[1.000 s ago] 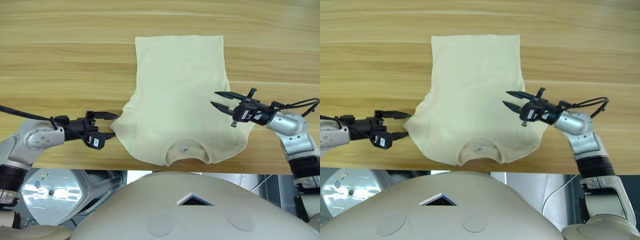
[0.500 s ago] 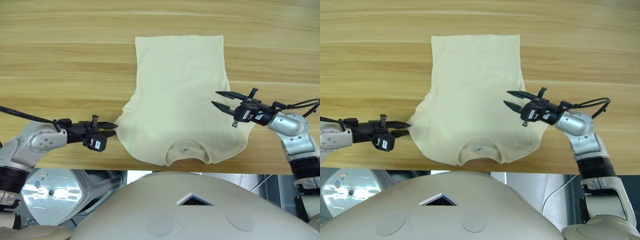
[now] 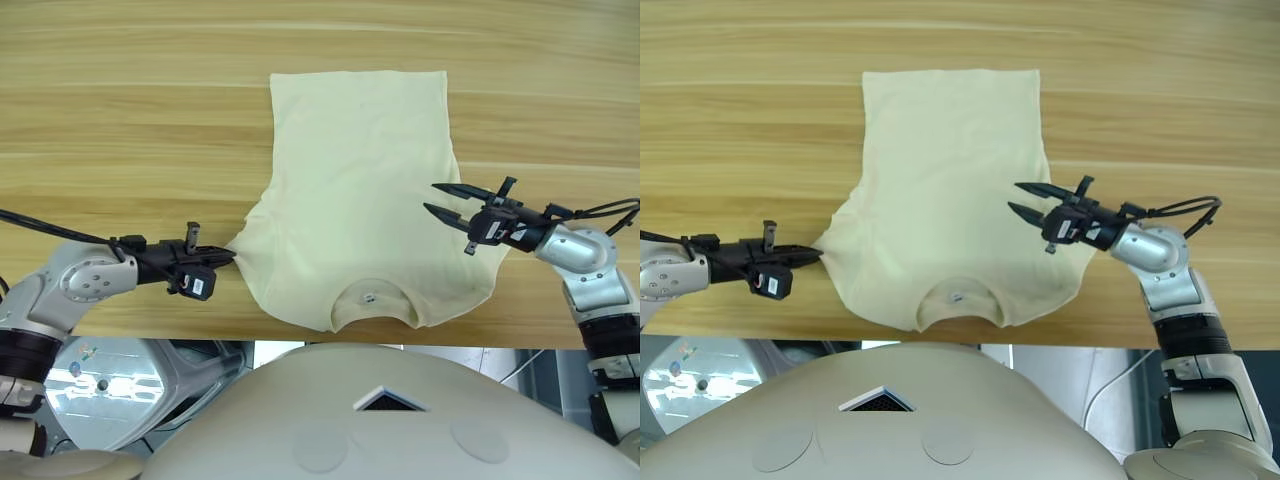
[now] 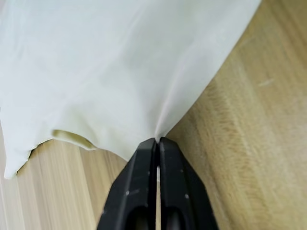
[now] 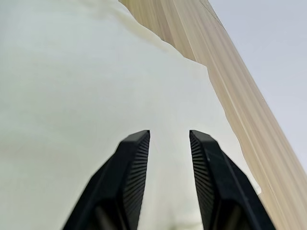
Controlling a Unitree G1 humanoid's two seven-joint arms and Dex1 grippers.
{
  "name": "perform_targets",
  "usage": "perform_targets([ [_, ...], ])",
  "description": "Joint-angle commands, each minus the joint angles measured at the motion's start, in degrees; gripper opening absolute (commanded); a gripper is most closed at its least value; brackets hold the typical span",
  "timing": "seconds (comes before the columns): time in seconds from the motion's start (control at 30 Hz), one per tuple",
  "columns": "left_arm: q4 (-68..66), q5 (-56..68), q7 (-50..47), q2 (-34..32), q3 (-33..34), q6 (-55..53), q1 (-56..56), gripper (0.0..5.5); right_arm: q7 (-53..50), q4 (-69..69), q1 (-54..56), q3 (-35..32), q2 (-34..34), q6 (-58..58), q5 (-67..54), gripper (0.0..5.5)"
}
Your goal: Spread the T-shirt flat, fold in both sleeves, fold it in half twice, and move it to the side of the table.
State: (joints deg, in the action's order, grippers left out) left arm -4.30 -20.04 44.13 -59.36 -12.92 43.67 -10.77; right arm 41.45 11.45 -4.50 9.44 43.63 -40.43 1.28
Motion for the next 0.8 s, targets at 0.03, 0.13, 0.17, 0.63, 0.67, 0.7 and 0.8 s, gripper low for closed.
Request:
perform_targets([
  [0.03,1.8,0.2,-0.1,-0.4,0.6,-0.4,1.4,0.02,0.8,0.6,0.5,-0.5,0.2,-0.4,-0.4,1.55],
  [0.13,3.5,1.1,-0.2,-0.7,1.5,-0.9,1.6,0.02,0.7,0.9,0.7,-0.5,0.1,-0.5,-0.4,1.55],
  [0.17,4.1,1.1,-0.3,-0.9,2.0,-1.1,1.6,0.02,0.7,0.9,0.8,-0.5,0.0,-0.6,-0.3,1.55],
  [0.63,9.4,3.8,-0.1,-0.3,1.8,2.3,1.9,0.02,0.5,1.7,2.1,-0.1,-0.5,-0.6,0.1,1.55],
  [0.67,8.9,3.3,-0.2,0.4,1.1,3.2,2.5,0.02,0.5,1.8,2.1,-0.1,-0.6,-0.7,0.1,1.55],
  [0.7,8.4,2.7,-0.3,1.4,0.1,3.8,3.3,0.02,0.5,2.0,2.2,0.0,-0.7,-0.8,0.2,1.55],
  [0.8,6.2,0.2,-0.6,4.2,-2.8,5.6,5.9,0.02,0.4,2.7,2.6,0.2,-1.0,-1.0,0.5,1.55],
])
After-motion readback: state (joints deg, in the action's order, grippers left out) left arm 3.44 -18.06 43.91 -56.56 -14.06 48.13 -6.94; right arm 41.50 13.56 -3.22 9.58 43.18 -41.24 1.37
